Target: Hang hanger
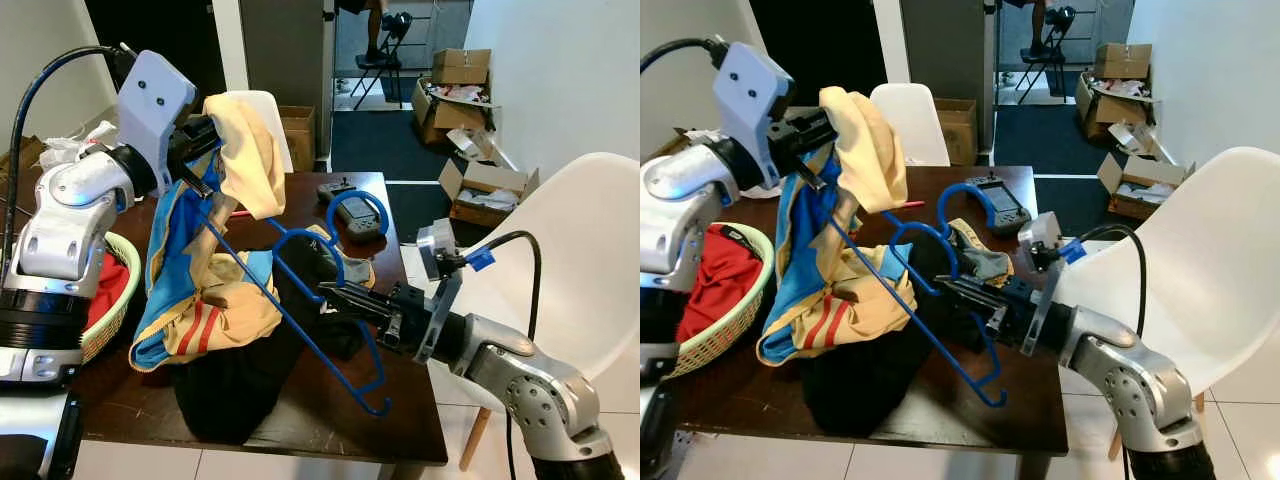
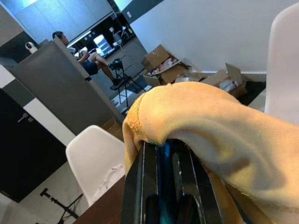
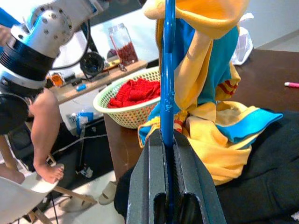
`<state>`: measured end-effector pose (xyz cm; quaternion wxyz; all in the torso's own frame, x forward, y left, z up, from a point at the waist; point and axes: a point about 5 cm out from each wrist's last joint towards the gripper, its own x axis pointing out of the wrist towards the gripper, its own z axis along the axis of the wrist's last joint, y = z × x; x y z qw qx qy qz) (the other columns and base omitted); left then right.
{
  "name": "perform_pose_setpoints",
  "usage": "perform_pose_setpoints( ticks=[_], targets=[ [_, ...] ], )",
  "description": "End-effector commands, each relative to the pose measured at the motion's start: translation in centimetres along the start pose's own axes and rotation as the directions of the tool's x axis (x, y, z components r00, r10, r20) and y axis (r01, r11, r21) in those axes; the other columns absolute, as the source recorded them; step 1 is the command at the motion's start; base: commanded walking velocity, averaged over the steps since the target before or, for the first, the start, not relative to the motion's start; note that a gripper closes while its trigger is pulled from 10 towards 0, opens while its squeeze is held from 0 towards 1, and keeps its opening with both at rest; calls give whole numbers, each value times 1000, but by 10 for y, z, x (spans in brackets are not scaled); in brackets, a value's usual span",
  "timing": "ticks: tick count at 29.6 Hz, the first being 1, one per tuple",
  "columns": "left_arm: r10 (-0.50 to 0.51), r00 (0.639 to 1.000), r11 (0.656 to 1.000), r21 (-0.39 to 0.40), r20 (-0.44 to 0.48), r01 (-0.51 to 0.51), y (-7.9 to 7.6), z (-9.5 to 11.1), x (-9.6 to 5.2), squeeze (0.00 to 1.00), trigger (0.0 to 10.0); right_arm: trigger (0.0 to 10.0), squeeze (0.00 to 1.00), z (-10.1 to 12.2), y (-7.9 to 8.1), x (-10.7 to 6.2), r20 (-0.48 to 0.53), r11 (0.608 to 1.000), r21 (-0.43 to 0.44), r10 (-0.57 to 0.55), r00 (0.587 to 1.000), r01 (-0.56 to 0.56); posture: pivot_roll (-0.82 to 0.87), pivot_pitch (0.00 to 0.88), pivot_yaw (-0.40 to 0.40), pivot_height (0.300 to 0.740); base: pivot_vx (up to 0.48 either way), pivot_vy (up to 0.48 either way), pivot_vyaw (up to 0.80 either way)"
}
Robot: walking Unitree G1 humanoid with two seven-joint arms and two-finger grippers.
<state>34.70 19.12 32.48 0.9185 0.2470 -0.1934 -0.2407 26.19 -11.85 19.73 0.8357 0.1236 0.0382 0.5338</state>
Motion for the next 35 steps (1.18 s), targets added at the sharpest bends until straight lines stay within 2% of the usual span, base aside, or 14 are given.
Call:
perform_pose_setpoints(
  ticks=[1, 4, 8, 10, 13, 19, 23, 25, 29, 30, 32, 35],
  targets=[
    [-12, 1000, 1000, 23, 27, 11, -4, 6, 1, 0, 10000, 10000, 0, -3, -2, 7, -33, 1000, -5, -29, 999, 29, 80, 0, 70, 740, 0, 0, 0],
    [-16, 999, 1000, 16, 36, 15, -6, 8, 2, 0, 10000, 10000, 0, -5, -7, 9, -47, 997, -6, -73, 996, 73, 82, 0, 69, 740, 0, 0, 0],
    [-16, 997, 1000, -12, 78, 17, -14, 16, 6, 0, 10000, 10000, 0, -6, -25, 17, -61, 970, 15, -243, 968, 245, 82, 0, 63, 740, 0, 0, 0],
    [-16, 997, 1000, -12, 78, 17, -14, 16, 6, 0, 10000, 10000, 0, -6, -25, 17, -61, 970, 15, -243, 968, 245, 82, 0, 63, 740, 0, 0, 0],
    [-28, 993, 998, -54, 118, 34, -27, 23, 11, 0, 10000, 10000, 0, -3, -36, 20, -35, 935, 54, -350, 936, 351, 84, 0, 61, 740, 0, 0, 0],
    [-44, 991, 995, -81, 127, 54, -39, 24, 11, 0, 10000, 10000, 0, 1, -43, 21, 4, 910, 72, -410, 912, 409, 85, 0, 59, 740, 0, 0, 0],
    [-32, 994, 997, -64, 106, 39, -39, 21, 9, 0, 10000, 10000, 0, 6, -49, 17, 31, 889, 71, -456, 889, 453, 87, 0, 54, 740, 0, 0, 0],
    [-12, 996, 999, -37, 85, 16, -33, 18, 7, 0, 10000, 10000, 0, 8, -52, 14, 39, 878, 67, -478, 878, 475, 87, 0, 54, 740, 0, 0, 0],
    [101, 995, 992, 81, -9, -100, -1, 10, -2, 0, 10000, 10000, 0, 13, -58, 3, 58, 851, 63, -525, 849, 522, 81, 0, 57, 740, 0, 0, 0],
    [101, 995, 992, 81, -9, -100, -1, 10, -2, 0, 10000, 10000, 0, 13, -58, 3, 58, 851, 63, -525, 849, 522, 81, 0, 57, 740, 0, 0, 0],
    [214, 973, 966, 166, -83, -198, 22, 3, -10, 0, 10000, 10000, 0, 14, -58, -2, 69, 842, 62, -539, 839, 536, 77, 0, 60, 740, 0, 0, 0],
    [267, 958, 952, 185, -105, -245, 32, 1, -14, 0, 10000, 10000, 0, 14, -58, -4, 72, 841, 61, -541, 838, 538, 77, 0, 60, 740, 0, 0, 0]
  ],
)
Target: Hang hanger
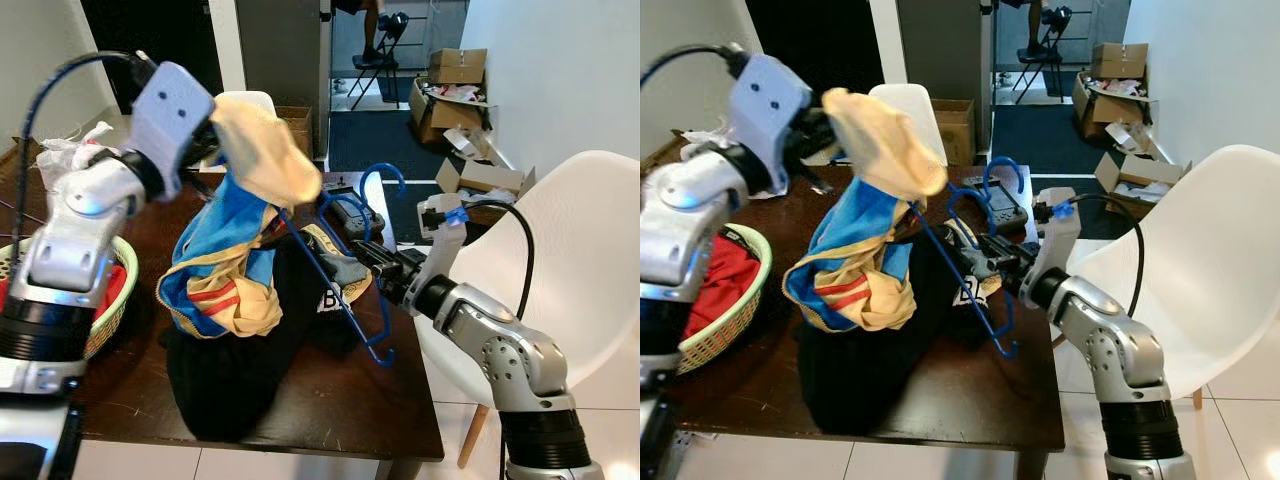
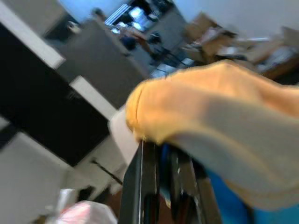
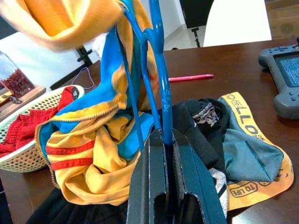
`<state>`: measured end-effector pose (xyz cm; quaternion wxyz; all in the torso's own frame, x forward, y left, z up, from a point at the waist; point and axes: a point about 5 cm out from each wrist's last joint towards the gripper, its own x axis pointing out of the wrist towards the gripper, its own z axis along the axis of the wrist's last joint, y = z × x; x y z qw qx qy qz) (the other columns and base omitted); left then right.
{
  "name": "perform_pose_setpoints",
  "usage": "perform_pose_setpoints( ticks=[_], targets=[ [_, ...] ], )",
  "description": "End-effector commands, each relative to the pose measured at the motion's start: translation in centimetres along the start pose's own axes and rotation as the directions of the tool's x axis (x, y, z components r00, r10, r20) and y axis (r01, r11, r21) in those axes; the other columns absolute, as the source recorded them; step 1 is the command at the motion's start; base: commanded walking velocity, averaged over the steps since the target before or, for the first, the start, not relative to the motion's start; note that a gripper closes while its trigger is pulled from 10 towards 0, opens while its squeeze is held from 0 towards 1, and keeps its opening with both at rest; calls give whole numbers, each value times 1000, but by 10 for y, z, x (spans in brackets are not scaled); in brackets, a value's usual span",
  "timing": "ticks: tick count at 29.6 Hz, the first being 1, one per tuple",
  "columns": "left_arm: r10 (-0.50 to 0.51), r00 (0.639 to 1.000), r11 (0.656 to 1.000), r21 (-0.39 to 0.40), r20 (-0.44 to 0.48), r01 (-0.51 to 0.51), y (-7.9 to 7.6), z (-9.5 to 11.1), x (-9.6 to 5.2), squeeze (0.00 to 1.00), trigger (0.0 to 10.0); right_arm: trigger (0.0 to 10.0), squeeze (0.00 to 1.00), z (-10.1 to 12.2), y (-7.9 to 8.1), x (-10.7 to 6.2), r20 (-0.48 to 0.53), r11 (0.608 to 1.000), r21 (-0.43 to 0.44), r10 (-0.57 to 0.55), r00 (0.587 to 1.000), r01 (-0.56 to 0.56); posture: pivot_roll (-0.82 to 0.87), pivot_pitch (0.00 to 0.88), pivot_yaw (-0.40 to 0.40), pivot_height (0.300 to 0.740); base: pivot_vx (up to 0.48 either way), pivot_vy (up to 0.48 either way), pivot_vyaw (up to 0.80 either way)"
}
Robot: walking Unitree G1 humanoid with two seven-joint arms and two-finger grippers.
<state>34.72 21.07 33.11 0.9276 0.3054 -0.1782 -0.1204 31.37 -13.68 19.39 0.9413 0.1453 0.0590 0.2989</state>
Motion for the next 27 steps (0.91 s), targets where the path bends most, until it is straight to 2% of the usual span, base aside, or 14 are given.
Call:
perform_pose_setpoints(
  ticks=[1, 2, 5, 10, 15, 17, 19, 20, 21, 23, 24, 25, 27],
  targets=[
    [101, 994, 994, 38, -29, -100, 20, -2, -4, 0, 10000, 10000, 0, 3, -7, -7, 35, 999, -5, -51, 998, 52, 71, 0, 65, 740, 0, 0, 0],
    [135, 990, 990, 39, -43, -133, 25, -4, -4, 0, 10000, 10000, 0, 2, -6, -8, 33, 999, -9, -44, 998, 44, 70, 0, 67, 740, 0, 0, 0],
    [155, 987, 987, 36, -49, -154, 27, -5, -4, 0, 10000, 10000, 0, 1, -4, -9, 33, 999, -11, -36, 999, 37, 70, 0, 67, 740, 0, 0, 0],
    [140, 990, 990, 16, -25, -139, 21, 0, 1, 0, 10000, 10000, 0, 0, 2, -8, 48, 1000, -7, -3, 999, 3, 69, 0, 69, 740, 0, 0, 0],
    [12, 998, 994, -111, 58, -6, -29, 16, 23, 0, 10000, 10000, 0, 8, 21, 3, 116, 997, -10, 79, 990, -78, 67, 0, 72, 740, 0, 0, 0],
    [-12, 997, 986, -164, 75, 24, -43, 19, 28, 0, 10000, 10000, 0, 11, 24, 7, 140, 997, -7, 76, 987, -76, 65, 0, 74, 740, 0, 0, 0],
    [-16, 997, 982, -185, 80, 31, -47, 21, 30, 0, 10000, 10000, 0, 12, 24, 8, 148, 997, -6, 74, 986, -74, 65, 0, 74, 740, 0, 0, 0],
    [-35, 995, 971, -231, 98, 57, -56, 25, 32, 0, 10000, 10000, 0, 14, 26, 9, 158, 997, -5, 74, 985, -74, 66, 0, 74, 740, 0, 0, 0],
    [-50, 991, 943, -320, 127, 89, -67, 32, 35, 0, 10000, 10000, 0, 15, 28, 11, 168, 997, -4, 75, 983, -76, 65, 0, 76, 740, 0, 0, 0],
    [-72, 983, 885, -444, 170, 141, -83, 44, 38, 0, 10000, 10000, 0, 15, 30, 13, 180, 997, -3, 78, 981, -79, 65, 0, 76, 740, 0, 0, 0],
    [-78, 980, 863, -479, 182, 157, -88, 48, 39, 0, 10000, 10000, 0, 15, 31, 13, 182, 997, -3, 79, 980, -80, 65, 0, 76, 740, 0, 0, 0],
    [-78, 980, 863, -479, 182, 157, -88, 48, 39, 0, 10000, 10000, 0, 15, 31, 13, 182, 997, -3, 79, 980, -80, 65, 0, 76, 740, 0, 0, 0],
    [-74, 975, 794, -579, 209, 184, -99, 57, 40, 0, 10000, 10000, 0, 13, 33, 14, 183, 996, 1, 89, 979, -90, 65, 0, 77, 740, 0, 0, 0]
  ],
)
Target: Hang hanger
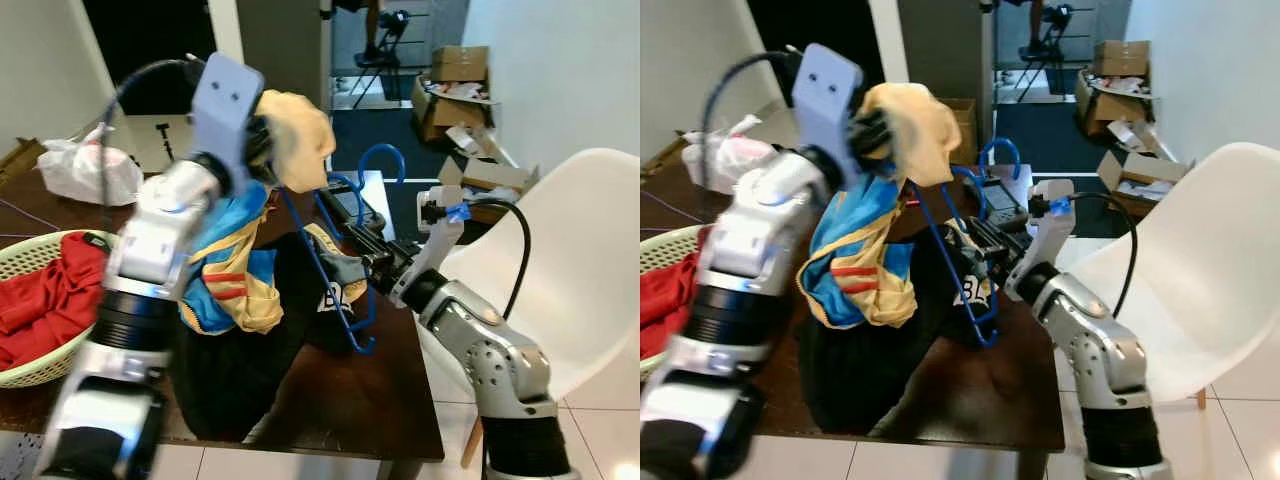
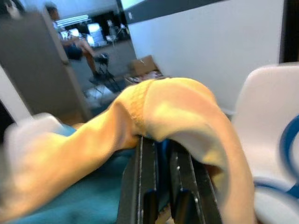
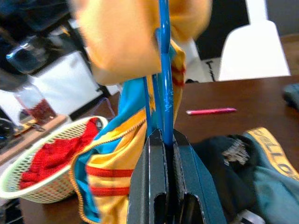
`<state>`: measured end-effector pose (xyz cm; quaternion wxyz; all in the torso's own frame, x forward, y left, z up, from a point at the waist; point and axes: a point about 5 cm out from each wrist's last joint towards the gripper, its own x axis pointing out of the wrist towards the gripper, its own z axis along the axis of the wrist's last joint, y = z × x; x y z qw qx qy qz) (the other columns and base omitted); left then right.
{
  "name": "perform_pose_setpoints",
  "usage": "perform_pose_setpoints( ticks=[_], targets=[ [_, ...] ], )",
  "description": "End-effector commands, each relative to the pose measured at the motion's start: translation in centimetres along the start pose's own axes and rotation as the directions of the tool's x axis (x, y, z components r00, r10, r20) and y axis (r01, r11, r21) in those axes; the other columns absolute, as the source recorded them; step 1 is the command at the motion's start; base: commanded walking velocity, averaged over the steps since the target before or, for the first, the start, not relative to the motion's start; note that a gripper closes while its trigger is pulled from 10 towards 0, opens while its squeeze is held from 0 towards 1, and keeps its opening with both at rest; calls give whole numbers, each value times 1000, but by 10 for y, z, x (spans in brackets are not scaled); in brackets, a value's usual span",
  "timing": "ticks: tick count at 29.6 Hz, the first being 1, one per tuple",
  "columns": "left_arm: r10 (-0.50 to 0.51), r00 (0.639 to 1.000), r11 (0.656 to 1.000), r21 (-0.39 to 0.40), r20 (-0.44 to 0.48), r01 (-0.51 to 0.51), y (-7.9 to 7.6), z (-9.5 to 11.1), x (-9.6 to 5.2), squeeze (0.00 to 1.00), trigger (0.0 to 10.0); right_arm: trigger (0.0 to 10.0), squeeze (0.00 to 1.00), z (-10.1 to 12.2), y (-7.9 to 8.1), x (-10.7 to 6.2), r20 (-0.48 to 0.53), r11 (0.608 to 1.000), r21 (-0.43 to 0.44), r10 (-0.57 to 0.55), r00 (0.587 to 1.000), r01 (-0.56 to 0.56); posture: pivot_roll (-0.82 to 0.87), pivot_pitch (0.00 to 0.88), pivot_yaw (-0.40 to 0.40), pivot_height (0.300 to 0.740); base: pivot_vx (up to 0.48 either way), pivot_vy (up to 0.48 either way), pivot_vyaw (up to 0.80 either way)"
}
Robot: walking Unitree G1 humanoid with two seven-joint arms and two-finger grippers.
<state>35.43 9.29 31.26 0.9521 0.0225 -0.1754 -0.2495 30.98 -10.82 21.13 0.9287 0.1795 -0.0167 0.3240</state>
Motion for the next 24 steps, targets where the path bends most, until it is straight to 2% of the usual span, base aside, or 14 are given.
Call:
perform_pose_setpoints(
  ticks=[1, 4, 5, 6, 7, 9, 11, 14, 16, 19, 20, 21, 22, 24],
  targets=[
    [-12, 999, 999, -40, 44, 14, -4, 12, 1, 0, 10000, 10000, 0, 4, 3, 2, 29, 1000, -11, 10, 1000, -10, 65, 0, 77, 740, 0, 0, 0],
    [-12, 999, 997, -74, 52, 16, -8, 12, 2, 0, 10000, 10000, 0, 3, 4, 2, 29, 1000, -9, 15, 999, -14, 65, 0, 77, 740, 0, 0, 0],
    [-21, 997, 993, -117, 71, 29, -14, 15, 4, 0, 10000, 10000, 0, 1, 8, 2, 28, 999, -4, 35, 999, -35, 66, 0, 78, 740, 0, 0, 0],
    [-21, 997, 993, -117, 71, 29, -14, 15, 4, 0, 10000, 10000, 0, 1, 8, 2, 28, 999, -4, 35, 999, -35, 66, 0, 78, 740, 0, 0, 0],
    [-46, 995, 988, -144, 88, 58, -20, 17, 6, 0, 10000, 10000, 0, 0, 10, 2, 29, 999, 2, 54, 998, -54, 69, 0, 78, 740, 0, 0, 0],
    [-97, 990, 987, -116, 100, 108, -30, 20, 6, 0, 10000, 10000, 0, -1, 14, 4, 37, 997, 14, 78, 996, -79, 66, 0, 84, 740, 0, 0, 0],
    [-119, 988, 987, -92, 97, 128, -32, 21, 5, 0, 10000, 10000, 0, -1, 15, 4, 43, 996, 17, 82, 996, -83, 66, 0, 84, 740, 0, 0, 0],
    [-135, 984, 981, -124, 117, 149, -30, 27, 3, 0, 10000, 10000, 0, -3, 13, 3, 41, 997, 17, 74, 996, -75, 68, 0, 84, 740, 0, 0, 0],
    [-231, 964, 967, -74, 134, 242, -38, 35, -3, 0, 10000, 10000, 0, -4, 11, 3, 37, 998, 18, 66, 997, -67, 71, 0, 80, 740, 0, 0, 0],
    [-231, 964, 967, -74, 134, 242, -38, 35, -3, 0, 10000, 10000, 0, -4, 11, 3, 37, 998, 18, 66, 997, -67, 71, 0, 80, 740, 0, 0, 0],
    [-282, 953, 957, -41, 111, 288, -42, 34, -7, 63, 10000, 10000, 0, -5, 11, 3, 36, 998, 19, 65, 997, -65, 73, 0, 77, 740, 0, 0, 0],
    [-282, 953, 957, -41, 111, 288, -42, 34, -7, 63, 10000, 10000, 0, -5, 11, 3, 36, 998, 19, 65, 997, -65, 73, 0, 77, 740, 0, 0, 0],
    [-326, 944, 945, 0, 60, 326, -43, 30, -13, 1000, 10000, 10000, 0, -5, 10, 3, 32, 998, 19, 65, 997, -65, 74, 0, 73, 740, 0, 0, 0],
    [-359, 930, 926, 98, -73, 365, -37, 16, -25, 1000, 10000, 10000, 0, -8, 9, 2, 21, 998, 17, 64, 998, -64, 76, 0, 71, 740, 0, 0, 0]
  ],
)
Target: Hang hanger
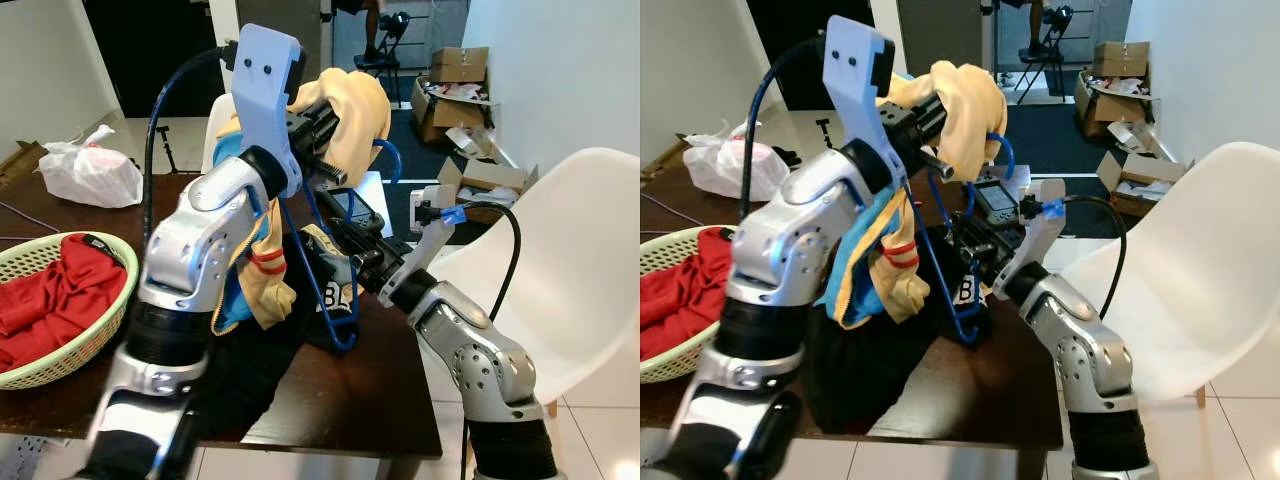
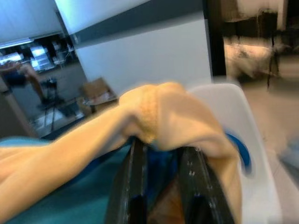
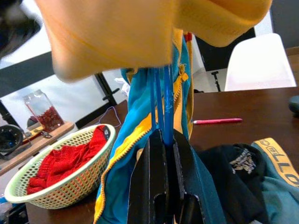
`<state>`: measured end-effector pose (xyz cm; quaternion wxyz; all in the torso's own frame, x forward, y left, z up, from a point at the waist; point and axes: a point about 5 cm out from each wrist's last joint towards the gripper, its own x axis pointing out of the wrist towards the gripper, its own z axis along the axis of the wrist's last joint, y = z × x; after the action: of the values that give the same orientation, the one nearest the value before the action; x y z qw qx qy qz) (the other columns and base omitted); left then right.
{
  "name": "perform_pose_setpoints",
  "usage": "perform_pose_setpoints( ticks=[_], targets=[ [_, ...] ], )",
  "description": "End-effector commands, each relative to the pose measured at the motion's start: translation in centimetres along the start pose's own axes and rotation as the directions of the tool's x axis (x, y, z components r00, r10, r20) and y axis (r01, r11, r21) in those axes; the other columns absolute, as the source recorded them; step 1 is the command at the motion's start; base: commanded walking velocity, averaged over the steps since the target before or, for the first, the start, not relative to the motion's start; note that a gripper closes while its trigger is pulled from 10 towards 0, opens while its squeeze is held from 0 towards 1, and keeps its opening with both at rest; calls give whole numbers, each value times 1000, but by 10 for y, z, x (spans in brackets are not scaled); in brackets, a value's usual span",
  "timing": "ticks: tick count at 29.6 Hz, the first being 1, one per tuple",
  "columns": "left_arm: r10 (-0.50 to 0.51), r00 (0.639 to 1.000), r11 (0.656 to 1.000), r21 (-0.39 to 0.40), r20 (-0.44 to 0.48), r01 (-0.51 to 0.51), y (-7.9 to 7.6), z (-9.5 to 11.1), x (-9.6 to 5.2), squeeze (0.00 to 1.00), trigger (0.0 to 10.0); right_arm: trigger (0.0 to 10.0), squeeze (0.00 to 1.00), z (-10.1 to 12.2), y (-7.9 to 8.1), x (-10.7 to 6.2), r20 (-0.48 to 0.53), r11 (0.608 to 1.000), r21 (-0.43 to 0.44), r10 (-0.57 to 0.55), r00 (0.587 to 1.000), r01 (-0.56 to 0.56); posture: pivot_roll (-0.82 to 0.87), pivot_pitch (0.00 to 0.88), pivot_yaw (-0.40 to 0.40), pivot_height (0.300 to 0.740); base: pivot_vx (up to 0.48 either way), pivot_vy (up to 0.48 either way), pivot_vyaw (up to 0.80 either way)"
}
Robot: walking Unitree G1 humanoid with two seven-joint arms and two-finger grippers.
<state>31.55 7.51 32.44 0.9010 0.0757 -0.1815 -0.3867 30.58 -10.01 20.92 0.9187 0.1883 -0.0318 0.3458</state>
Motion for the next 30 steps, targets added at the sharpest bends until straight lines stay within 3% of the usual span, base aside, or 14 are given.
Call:
perform_pose_setpoints(
  ticks=[1, 5, 9, 11, 17, 19, 23, 26, 27, 30],
  targets=[
    [-66, 995, 997, 39, -70, 69, -7, -7, -4, 1000, 10000, 10000, 0, -3, 1, 0, -6, 1000, 7, 12, 1000, -12, 76, 0, 71, 740, 0, 0, 0],
    [-61, 965, 979, 173, -256, 108, 4, -23, -33, 1000, 10000, 10000, 0, -8, -2, -4, -27, 1000, 5, 6, 1000, -6, 92, 0, 62, 740, 0, 0, 0],
    [-38, 937, 970, 212, -346, 117, 13, -26, -51, 1000, 10000, 10000, 0, -12, -4, -6, -44, 1000, 2, 8, 999, -8, 98, 0, 56, 740, 0, 0, 0],
    [2, 932, 971, 224, -363, 85, 22, -21, -62, 1000, 10000, 10000, 0, -13, -5, -7, -53, 1000, 3, 12, 999, -12, 106, 0, 50, 740, 0, 0, 0],
    [34, 926, 968, 244, -375, 63, 28, -14, -72, 1000, 10000, 10000, 0, -15, -5, -7, -60, 1000, 4, 18, 998, -18, 113, 0, 41, 740, 0, 0, 0],
    [73, 919, 946, 319, -387, 60, 41, -2, -86, 1000, 10000, 10000, 0, -19, -5, -7, -84, 999, 1, 34, 996, -34, 118, 0, 36, 740, 0, 0, 0],
    [121, 910, 923, 382, -396, 44, 53, 11, -101, 1000, 10000, 10000, 0, -19, -6, -6, -81, 999, 11, 32, 996, -31, 124, 2, 33, 740, 0, 0, 0],
    [78, 909, 918, 385, -410, 95, 46, 11, -110, 1000, 10000, 10000, 0, -7, -11, -3, 16, 993, 117, 6, 1000, -8, 129, 5, 29, 740, 0, 0, 0],
    [78, 909, 918, 385, -410, 95, 46, 11, -110, 1000, 10000, 10000, 0, -7, -11, -3, 16, 993, 117, 6, 1000, -8, 129, 5, 29, 740, 0, 0, 0],
    [55, 897, 918, 376, -438, 128, 34, -5, -114, 1000, 10000, 10000, 0, 5, -14, 0, 97, 976, 216, -22, 995, 0, 129, 9, 28, 740, 0, 0, 0]
  ],
)
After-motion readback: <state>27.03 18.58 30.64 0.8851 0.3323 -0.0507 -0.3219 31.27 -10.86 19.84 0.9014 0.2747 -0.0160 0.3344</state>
